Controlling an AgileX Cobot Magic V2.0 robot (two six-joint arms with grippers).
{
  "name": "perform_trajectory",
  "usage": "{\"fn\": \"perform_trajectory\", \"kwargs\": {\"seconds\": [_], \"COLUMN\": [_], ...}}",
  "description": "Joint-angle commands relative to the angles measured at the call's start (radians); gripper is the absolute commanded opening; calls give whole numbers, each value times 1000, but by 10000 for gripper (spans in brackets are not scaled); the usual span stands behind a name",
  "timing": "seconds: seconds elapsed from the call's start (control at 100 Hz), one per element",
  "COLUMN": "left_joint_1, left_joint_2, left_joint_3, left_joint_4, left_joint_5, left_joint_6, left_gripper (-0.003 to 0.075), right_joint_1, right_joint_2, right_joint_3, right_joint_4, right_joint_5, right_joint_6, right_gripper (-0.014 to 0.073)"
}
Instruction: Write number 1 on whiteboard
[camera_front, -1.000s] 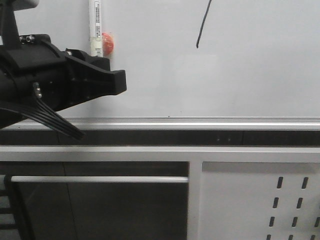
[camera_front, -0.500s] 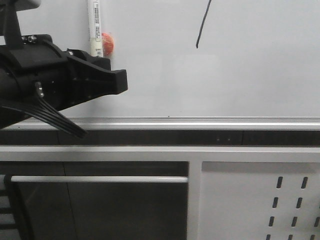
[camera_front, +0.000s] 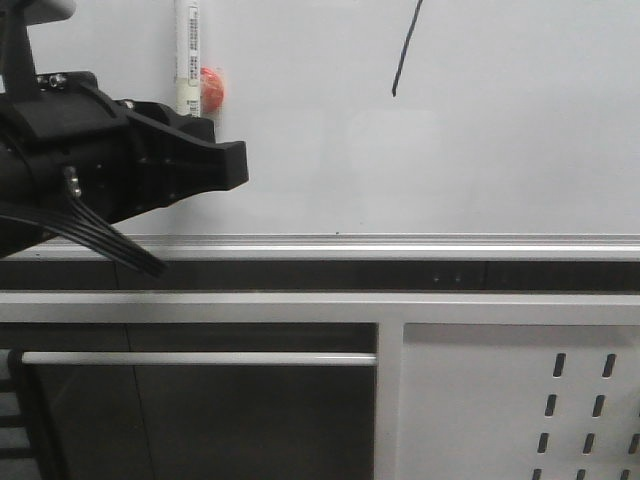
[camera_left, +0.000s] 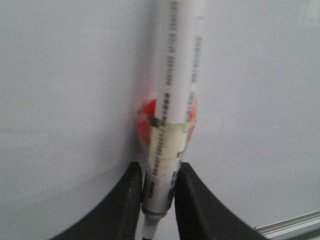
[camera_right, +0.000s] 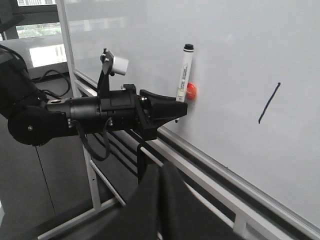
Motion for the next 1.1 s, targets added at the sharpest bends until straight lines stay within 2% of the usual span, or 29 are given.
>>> {"fn": "perform_trajectory", "kwargs": {"seconds": [0.0, 0.36, 0.7, 1.09], "left_joint_1": [5, 5, 5, -1], "left_joint_2": [-28, -28, -28, -49], "left_joint_3": [-13, -13, 3, 81], "left_joint_4": [-5, -3, 41, 89], "left_joint_5": [-223, -223, -223, -223], "left_joint_6": [-9, -9, -9, -9], "left_gripper": [225, 233, 319, 318], "right_joint_1": [-1, -1, -1, -1], "right_joint_2": [7, 7, 7, 7], "right_joint_3": [-24, -24, -24, -24], "right_joint_4": [35, 35, 35, 35], "right_joint_5": [-34, -32, -31, -31], "right_joint_6": [-9, -9, -9, -9], "right_gripper": [-61, -61, -61, -61]}}
